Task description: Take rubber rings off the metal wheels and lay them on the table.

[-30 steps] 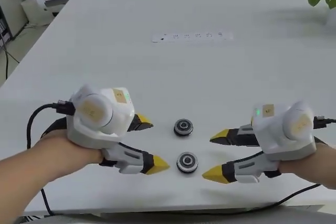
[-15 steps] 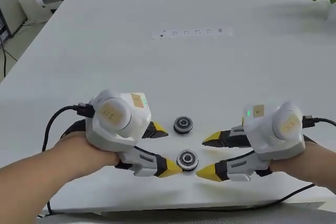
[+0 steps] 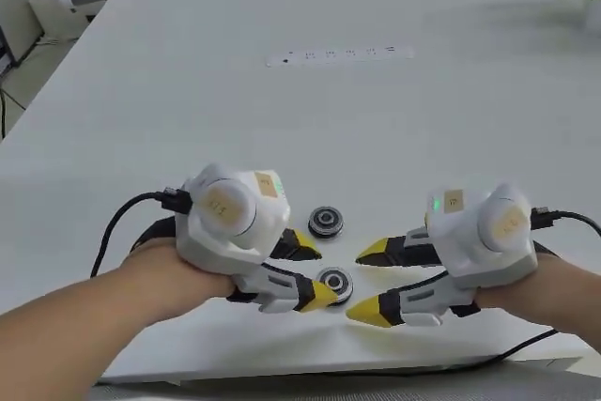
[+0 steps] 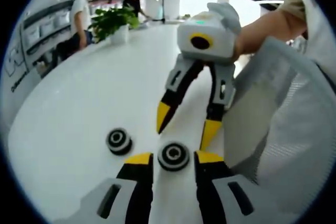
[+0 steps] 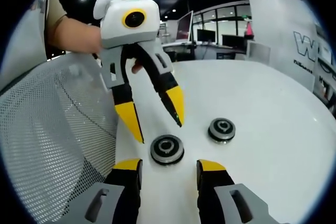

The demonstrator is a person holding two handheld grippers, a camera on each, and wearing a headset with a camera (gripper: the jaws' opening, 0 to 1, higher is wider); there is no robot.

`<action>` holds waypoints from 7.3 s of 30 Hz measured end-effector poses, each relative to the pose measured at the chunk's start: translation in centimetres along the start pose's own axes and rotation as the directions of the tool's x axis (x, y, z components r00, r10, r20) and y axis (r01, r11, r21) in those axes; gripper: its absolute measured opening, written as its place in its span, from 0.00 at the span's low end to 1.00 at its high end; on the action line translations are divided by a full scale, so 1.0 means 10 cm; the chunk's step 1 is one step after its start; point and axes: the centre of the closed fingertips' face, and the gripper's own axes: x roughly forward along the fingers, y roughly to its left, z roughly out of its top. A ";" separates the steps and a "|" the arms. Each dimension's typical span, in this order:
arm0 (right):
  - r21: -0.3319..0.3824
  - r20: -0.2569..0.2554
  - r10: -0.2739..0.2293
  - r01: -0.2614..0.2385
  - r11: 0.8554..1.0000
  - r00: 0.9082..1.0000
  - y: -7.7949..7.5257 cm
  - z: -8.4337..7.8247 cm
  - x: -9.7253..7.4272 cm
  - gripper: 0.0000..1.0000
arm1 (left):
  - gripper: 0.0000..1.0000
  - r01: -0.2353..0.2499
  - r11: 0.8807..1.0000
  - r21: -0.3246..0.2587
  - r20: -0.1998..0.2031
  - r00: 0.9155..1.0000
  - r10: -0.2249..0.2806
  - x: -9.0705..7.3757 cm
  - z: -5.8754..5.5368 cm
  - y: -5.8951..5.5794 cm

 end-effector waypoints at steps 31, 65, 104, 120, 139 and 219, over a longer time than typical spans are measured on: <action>0.027 0.048 0.020 -0.022 0.999 0.999 0.04 0.10 0.12 0.32 | 0.14 -0.036 0.999 0.041 0.010 0.999 0.036 0.14 -0.05 0.00; 0.050 0.010 -0.031 0.030 0.998 0.999 0.01 -0.05 0.03 0.10 | 0.13 -0.054 0.998 0.026 0.028 0.998 0.053 0.13 -0.05 0.01; 0.370 0.052 -0.057 0.034 0.928 0.997 -0.07 -0.01 -0.06 0.00 | 0.12 -0.073 0.997 0.029 0.008 0.997 0.072 0.14 -0.05 0.01; 0.484 0.131 -0.042 -0.027 0.875 0.990 -0.06 0.08 -0.07 0.00 | 0.12 -0.093 0.995 0.030 0.001 0.996 0.093 0.15 -0.04 0.00; 0.478 0.190 0.024 -0.114 0.871 0.981 0.07 0.22 -0.02 0.00 | 0.11 -0.098 0.994 0.044 -0.002 0.995 0.098 0.16 -0.04 0.00; 0.395 0.222 0.052 -0.138 0.908 0.974 -0.09 0.71 0.21 0.00 | 0.69 -0.196 0.974 -0.110 0.098 0.973 0.207 -0.94 -0.21 0.17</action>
